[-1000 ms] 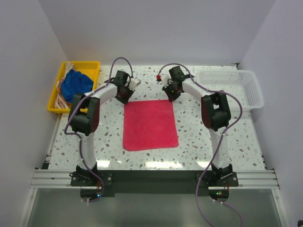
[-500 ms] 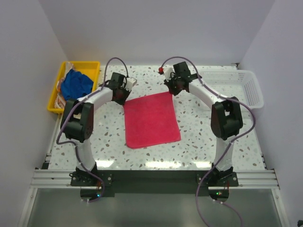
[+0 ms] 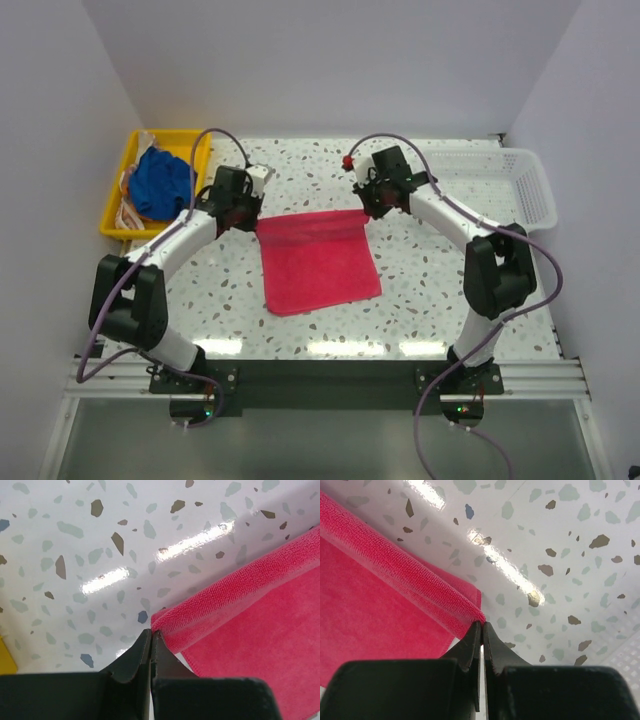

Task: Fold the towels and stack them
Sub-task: Fold the towel

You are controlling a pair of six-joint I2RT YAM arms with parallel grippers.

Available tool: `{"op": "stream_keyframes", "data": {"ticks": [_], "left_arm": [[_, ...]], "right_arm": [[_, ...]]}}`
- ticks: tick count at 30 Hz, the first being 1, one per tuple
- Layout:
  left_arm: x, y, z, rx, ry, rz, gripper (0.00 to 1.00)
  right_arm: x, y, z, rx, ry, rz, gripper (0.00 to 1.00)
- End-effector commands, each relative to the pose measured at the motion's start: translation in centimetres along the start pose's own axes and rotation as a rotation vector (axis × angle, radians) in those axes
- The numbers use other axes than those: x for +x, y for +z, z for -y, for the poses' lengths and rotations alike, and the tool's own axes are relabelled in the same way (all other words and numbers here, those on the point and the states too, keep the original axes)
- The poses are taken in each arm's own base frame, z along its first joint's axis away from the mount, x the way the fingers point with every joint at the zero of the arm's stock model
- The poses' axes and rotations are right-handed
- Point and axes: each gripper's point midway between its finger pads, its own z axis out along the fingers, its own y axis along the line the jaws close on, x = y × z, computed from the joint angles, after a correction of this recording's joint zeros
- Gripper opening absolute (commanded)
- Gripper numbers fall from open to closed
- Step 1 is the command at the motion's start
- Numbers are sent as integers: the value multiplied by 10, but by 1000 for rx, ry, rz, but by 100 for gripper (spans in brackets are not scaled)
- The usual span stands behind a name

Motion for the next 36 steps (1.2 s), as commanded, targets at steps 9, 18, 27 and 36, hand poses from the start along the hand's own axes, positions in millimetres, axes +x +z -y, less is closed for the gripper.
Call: {"op": "stream_keyframes", "data": {"ticks": [9,18,27,36], "left_arm": [[40,-29,37,-47,-159,-3,0],[49,-49,57,37,-257,31,0],[87,-49,72,81,-342,-53,0],[97,-53,74,82,-353,-88,0]], "right_arm": [[18,-43,-2,119,120,10,0],[54,-48,-32,68,224,-32,0],[76,-55,-47,36,261,-47,0],[74,-63,-55,7,255,-39,0]]}}
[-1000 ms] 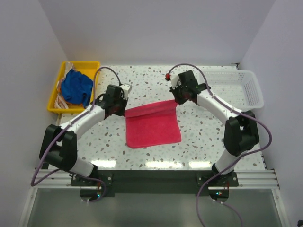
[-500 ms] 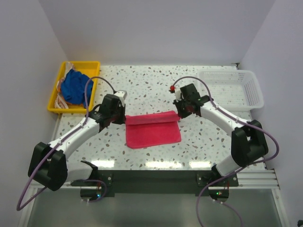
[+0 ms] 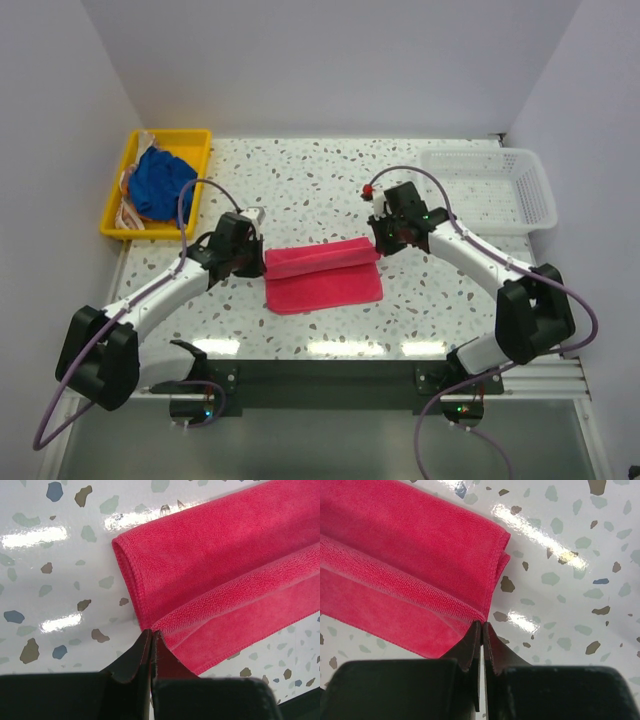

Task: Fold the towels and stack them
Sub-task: Fold the towel

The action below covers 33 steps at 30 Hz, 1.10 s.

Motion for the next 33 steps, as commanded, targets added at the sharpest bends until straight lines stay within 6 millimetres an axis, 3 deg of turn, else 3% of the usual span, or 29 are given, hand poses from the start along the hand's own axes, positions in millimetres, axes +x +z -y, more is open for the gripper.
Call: {"op": "stream_keyframes", "data": {"ticks": [1,4,12,18,24,33], "left_arm": [[-3,-10,-1,-18,-17,2,0],[-5,-15,-1,-25,-17,2,0],[16,-13,-2,-19,-52,-70,0],[37,0,3,12,-68,-143,0],[51,9,5,15,-64,-184,0],[23,-5,6,-18,-48,-122,0]], "right_arm": [[-5,-14,-2,5,3,28,0],[0,-18,-6,-1,36,17,0],[19,-20,-14,-21,93,-21,0],[39,-4,-11,1,131,-75,0],[47,10,-9,14,138,-111,0],[24,-8,-6,30,129,-52,0]]}}
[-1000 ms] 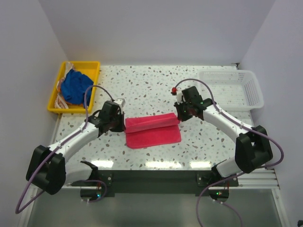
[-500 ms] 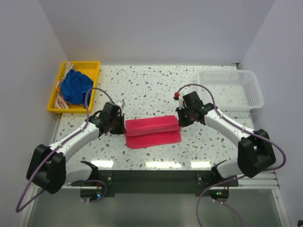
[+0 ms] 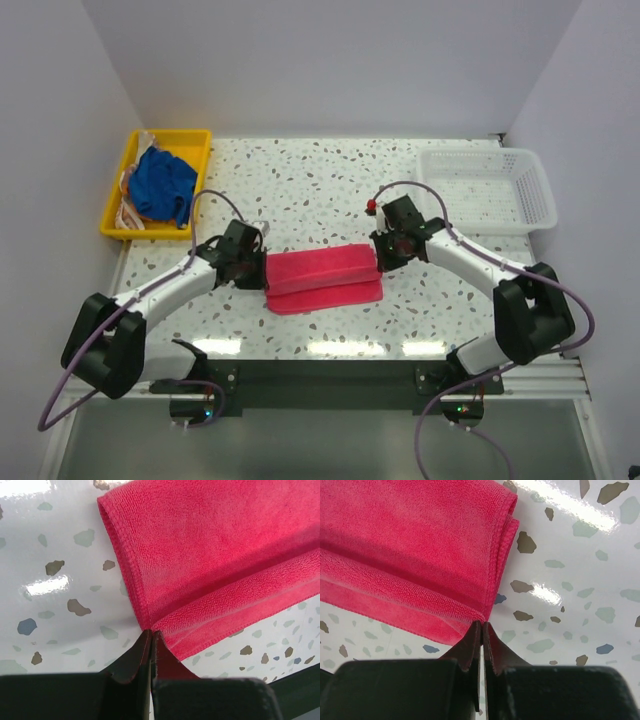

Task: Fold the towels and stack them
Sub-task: Fold the towel

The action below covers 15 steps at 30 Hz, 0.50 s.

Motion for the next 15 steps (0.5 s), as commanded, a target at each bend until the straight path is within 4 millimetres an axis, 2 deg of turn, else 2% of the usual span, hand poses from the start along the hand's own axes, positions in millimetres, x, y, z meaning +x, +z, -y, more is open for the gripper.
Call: {"op": "stream_keyframes", "data": {"ticks": [1,11,15], "left_arm": [[-23,-17,3,-21,3,65,0],[-10,-28,1,-34,-2,22,0],[0,-22,3,-5,0,-11,0]], "right_arm": [[-23,-23,3,35,-1,79,0],[-12,-36,0,22,38,93,0],[-1,-27,1,25,59,59,0]]}}
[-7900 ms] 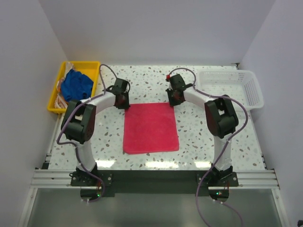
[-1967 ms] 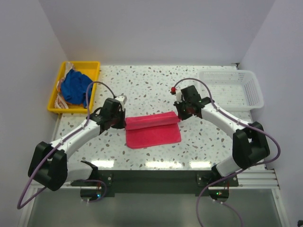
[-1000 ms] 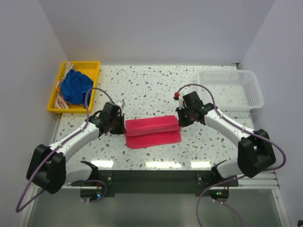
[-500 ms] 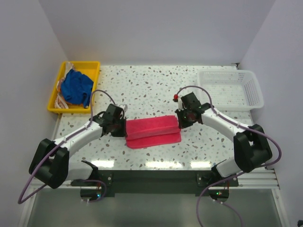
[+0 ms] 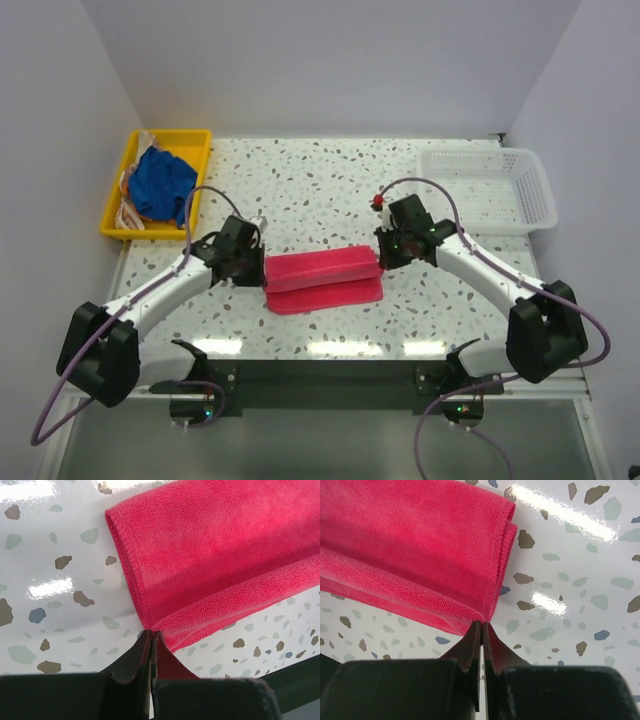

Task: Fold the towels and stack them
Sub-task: Fold the towel, then smooth out wrinkles on the folded towel

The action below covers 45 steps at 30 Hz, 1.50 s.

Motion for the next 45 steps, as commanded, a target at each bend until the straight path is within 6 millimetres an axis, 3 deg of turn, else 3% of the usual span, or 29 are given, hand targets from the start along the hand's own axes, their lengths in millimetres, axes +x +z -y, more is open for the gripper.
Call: {"op": "stream_keyframes", "data": {"ticks": [1,10,16,18,19,21,24,26,28,31,36,38,42,43,44,45], "left_arm": [[13,0,1,14,-5,-41,0],[41,23,-4,16,-3,-120,0],[44,20,2,38,0,-122,0],[46,15,4,45,-2,-128,9],[41,10,8,57,0,-111,18],[42,0,9,57,-5,-111,25],[29,-24,16,81,-6,-52,34],[7,-46,27,113,-13,49,40],[-16,-67,40,163,-14,144,48],[-39,-75,54,189,-7,183,53],[-51,-46,72,193,9,147,51],[-45,-33,77,171,31,133,47],[-1,8,69,110,41,11,40],[2,14,69,110,38,10,39],[17,24,57,73,21,-23,38],[23,28,53,62,14,-31,36]], "right_arm": [[9,1,6,33,32,-15,0],[30,26,8,30,59,-79,0],[36,27,5,15,65,-96,0],[37,21,2,3,60,-102,0],[35,15,-2,-16,56,-94,3],[28,4,-8,-42,44,-72,17],[21,-22,-17,-80,28,-49,25],[7,-38,-21,-90,15,0,25],[-1,-46,-23,-94,11,26,25],[-22,-48,-30,-120,25,82,23],[-37,-23,-42,-157,90,124,23],[-32,-10,-43,-162,113,124,23],[-7,18,-38,-150,157,72,23],[7,26,-36,-143,182,43,24],[9,30,-36,-147,190,52,23],[25,38,-32,-136,204,20,24]]}}
